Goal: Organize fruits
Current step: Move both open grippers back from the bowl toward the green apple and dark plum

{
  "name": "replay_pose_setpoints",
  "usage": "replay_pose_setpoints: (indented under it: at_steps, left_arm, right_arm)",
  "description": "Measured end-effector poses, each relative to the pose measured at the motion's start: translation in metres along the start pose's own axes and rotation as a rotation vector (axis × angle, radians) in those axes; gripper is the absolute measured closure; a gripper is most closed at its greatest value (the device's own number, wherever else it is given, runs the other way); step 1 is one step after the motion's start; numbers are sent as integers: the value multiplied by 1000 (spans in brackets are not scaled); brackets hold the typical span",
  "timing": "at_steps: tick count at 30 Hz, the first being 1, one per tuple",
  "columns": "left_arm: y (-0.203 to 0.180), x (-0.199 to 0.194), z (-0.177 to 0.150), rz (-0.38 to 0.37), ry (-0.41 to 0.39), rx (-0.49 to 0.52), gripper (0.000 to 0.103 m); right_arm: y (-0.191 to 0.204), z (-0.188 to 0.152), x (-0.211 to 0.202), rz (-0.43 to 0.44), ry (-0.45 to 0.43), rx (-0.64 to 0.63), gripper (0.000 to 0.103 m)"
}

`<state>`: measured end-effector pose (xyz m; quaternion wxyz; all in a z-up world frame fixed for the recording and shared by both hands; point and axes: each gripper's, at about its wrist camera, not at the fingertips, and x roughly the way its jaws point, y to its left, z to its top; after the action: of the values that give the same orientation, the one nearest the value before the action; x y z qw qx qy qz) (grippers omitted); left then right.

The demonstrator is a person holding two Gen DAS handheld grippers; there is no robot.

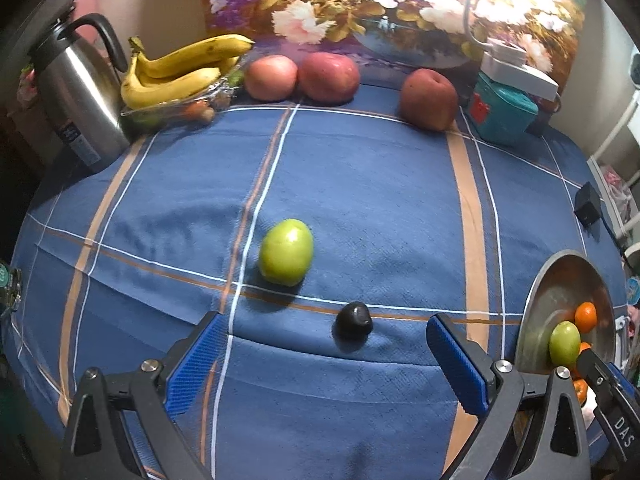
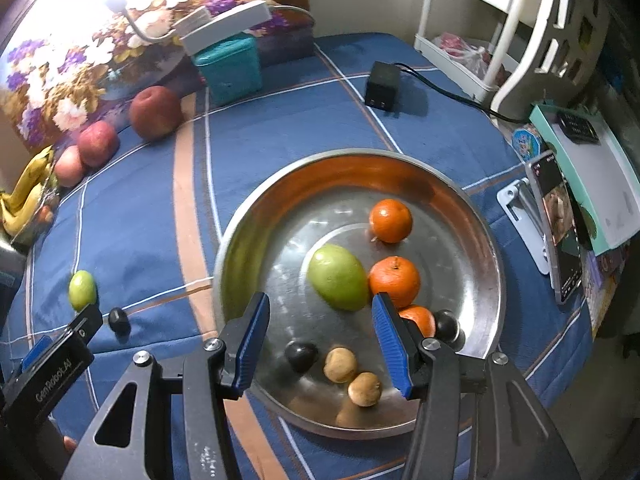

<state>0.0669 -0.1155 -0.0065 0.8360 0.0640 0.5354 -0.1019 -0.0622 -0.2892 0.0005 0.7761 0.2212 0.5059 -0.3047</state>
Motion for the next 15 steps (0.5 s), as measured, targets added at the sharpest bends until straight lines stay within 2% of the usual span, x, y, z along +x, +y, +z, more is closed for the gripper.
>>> replay_pose_setpoints:
  at_steps: [15]
  left_arm:
    - [1,2,1,7,7,2,0]
  right_arm:
    - [6,-1,-1,2,0,-23,48]
